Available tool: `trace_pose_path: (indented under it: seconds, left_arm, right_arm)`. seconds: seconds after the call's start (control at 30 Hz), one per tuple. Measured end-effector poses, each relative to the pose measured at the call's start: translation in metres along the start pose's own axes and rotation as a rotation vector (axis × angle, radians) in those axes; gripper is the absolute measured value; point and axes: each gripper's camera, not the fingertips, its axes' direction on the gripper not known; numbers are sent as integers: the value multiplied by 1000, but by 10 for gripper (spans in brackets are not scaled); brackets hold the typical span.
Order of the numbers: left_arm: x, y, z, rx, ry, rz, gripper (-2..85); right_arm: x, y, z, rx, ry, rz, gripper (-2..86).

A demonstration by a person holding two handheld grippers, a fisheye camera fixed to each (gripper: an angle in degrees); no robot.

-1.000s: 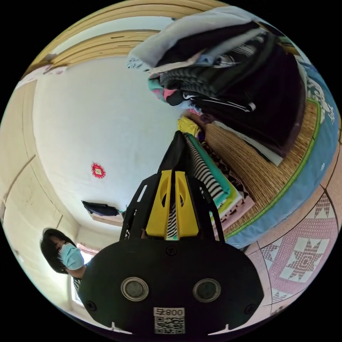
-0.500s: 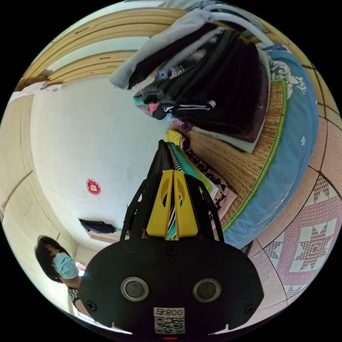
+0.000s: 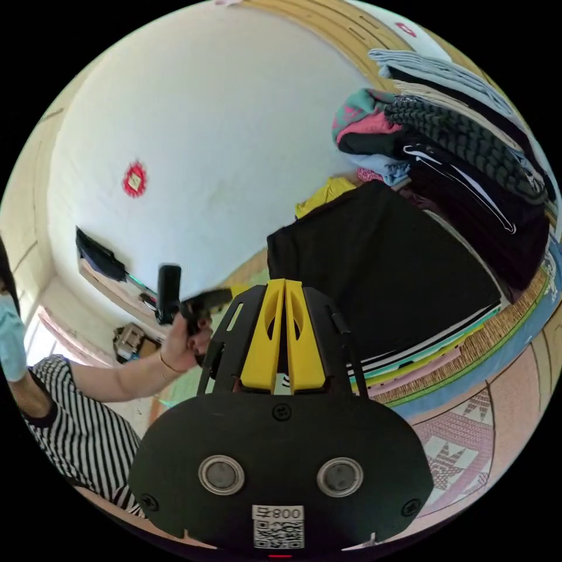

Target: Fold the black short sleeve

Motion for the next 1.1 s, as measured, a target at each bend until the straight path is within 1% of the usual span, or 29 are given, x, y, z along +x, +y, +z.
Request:
trace_pose_path:
  seconds: [0.07, 0.13, 0.23, 0.27, 0.37, 0.43, 0.5, 0.53, 0.6, 0.7, 0.83, 0.93, 1.1]
  left_arm:
    - [9, -32, 3, -11, -86, 40, 1]
    - [9, -49, 7, -19, -170, 37, 1]
    - [-2, -63, 28, -121, -302, 44, 1]
    - [-8, -62, 36, -156, -314, 46, 0]
    - [-12, -54, 36, -134, -307, 18, 0]
    - [-10, -54, 35, -120, -287, 11, 0]
    - [-8, -53, 38, -111, -276, 13, 0]
    - [-8, -53, 45, -121, -283, 18, 0]
    - [-10, -54, 54, -141, -282, 8, 1]
    - [-10, -56, 61, -158, -279, -11, 1]
    - [-3, -53, 78, -184, -331, 33, 1]
    - [-2, -48, 78, -134, -272, 2, 1]
    - [-3, -8, 63, -56, -183, 64, 0]
  right_arm:
    - [-19, 7, 6, 0, 53, -11, 0]
    - [-37, 13, 11, -7, 88, -29, 0]
    - [-61, 20, 16, -5, 114, -38, 0]
    - [-71, 20, 16, -6, 112, -44, 0]
    - [-102, 17, 7, 4, 136, -59, 0]
    - [-129, 16, -1, 28, 222, -96, 0]
    - [-164, 18, -5, 64, 361, -146, 0]
    - [-171, 18, -2, 56, 394, -161, 0]
    - [-193, 16, 21, -31, 481, -205, 0]
    - [-220, 14, 28, -15, 535, -244, 0]
    - [-243, 4, 25, -17, 535, -229, 0]
    - [-261, -9, 13, -8, 512, -190, 0]
    - [-312, -20, -18, 130, 500, -230, 1]
